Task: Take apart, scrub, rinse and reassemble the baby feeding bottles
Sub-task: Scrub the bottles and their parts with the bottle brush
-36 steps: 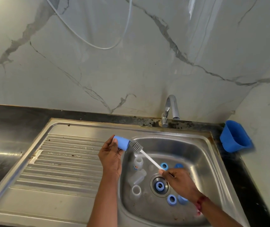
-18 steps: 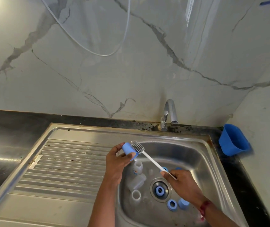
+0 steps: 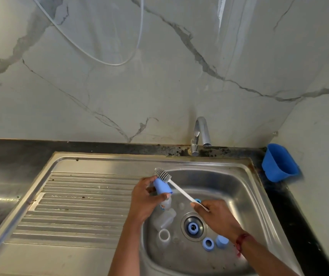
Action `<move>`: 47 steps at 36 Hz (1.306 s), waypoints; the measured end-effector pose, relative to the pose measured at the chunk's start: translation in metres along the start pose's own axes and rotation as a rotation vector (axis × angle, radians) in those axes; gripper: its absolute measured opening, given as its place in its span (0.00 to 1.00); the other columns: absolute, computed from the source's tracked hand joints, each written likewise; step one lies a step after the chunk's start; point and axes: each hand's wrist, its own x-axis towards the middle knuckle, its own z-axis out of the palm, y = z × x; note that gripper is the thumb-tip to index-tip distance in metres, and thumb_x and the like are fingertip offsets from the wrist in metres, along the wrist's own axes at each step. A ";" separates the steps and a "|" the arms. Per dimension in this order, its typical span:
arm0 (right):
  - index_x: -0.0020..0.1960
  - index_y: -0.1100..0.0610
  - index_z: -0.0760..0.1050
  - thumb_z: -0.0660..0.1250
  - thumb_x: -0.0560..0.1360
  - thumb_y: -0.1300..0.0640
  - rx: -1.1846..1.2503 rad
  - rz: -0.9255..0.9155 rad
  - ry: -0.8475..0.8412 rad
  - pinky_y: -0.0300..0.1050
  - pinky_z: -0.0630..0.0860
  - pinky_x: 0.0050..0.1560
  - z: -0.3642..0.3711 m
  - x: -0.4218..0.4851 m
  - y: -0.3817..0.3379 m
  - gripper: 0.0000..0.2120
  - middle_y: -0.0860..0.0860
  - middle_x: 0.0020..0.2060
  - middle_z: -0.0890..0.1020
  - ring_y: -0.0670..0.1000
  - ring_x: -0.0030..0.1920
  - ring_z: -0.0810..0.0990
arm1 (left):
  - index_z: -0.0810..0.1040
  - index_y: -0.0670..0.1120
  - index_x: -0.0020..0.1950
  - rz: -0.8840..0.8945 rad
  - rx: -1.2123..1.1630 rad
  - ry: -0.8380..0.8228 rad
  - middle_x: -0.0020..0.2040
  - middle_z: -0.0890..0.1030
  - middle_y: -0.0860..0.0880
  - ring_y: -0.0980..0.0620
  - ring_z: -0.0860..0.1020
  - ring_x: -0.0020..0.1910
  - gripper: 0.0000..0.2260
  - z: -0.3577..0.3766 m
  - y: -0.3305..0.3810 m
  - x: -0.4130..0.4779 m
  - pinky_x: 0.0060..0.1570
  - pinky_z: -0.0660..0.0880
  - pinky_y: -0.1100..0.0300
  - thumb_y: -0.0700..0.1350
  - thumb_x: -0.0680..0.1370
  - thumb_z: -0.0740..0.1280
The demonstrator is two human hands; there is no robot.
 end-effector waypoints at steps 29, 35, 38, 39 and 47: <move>0.28 0.54 0.59 0.66 0.77 0.41 0.014 0.027 -0.039 0.38 0.60 0.29 0.004 -0.015 0.017 0.27 0.48 0.23 0.61 0.46 0.25 0.60 | 0.81 0.41 0.58 -0.103 -0.489 0.204 0.43 0.87 0.47 0.45 0.83 0.47 0.19 -0.003 0.007 -0.003 0.42 0.83 0.59 0.34 0.69 0.77; 0.27 0.54 0.61 0.65 0.78 0.44 0.032 0.087 -0.047 0.36 0.62 0.28 0.001 -0.005 0.004 0.27 0.46 0.22 0.64 0.45 0.23 0.62 | 0.83 0.44 0.59 -0.025 -0.208 0.082 0.54 0.85 0.46 0.49 0.82 0.54 0.24 0.000 0.006 -0.002 0.45 0.77 0.69 0.40 0.64 0.83; 0.27 0.54 0.60 0.66 0.78 0.43 0.009 0.075 -0.038 0.36 0.63 0.28 -0.001 -0.003 -0.003 0.27 0.46 0.22 0.64 0.46 0.24 0.63 | 0.83 0.45 0.58 -0.007 -0.213 0.086 0.54 0.85 0.47 0.54 0.82 0.53 0.24 -0.002 0.007 -0.001 0.44 0.76 0.70 0.40 0.63 0.83; 0.27 0.54 0.61 0.66 0.78 0.43 0.004 0.068 -0.041 0.36 0.63 0.29 -0.001 -0.004 -0.003 0.27 0.46 0.22 0.63 0.46 0.24 0.63 | 0.83 0.44 0.58 -0.015 -0.246 0.106 0.55 0.85 0.46 0.53 0.82 0.53 0.23 -0.003 0.007 -0.001 0.44 0.76 0.70 0.39 0.64 0.82; 0.27 0.54 0.60 0.66 0.77 0.42 -0.003 0.032 -0.110 0.37 0.61 0.29 -0.005 -0.012 0.011 0.28 0.46 0.21 0.62 0.45 0.25 0.61 | 0.81 0.42 0.61 -0.042 -0.371 0.294 0.57 0.84 0.43 0.45 0.81 0.58 0.21 -0.010 -0.002 0.001 0.56 0.79 0.57 0.39 0.69 0.78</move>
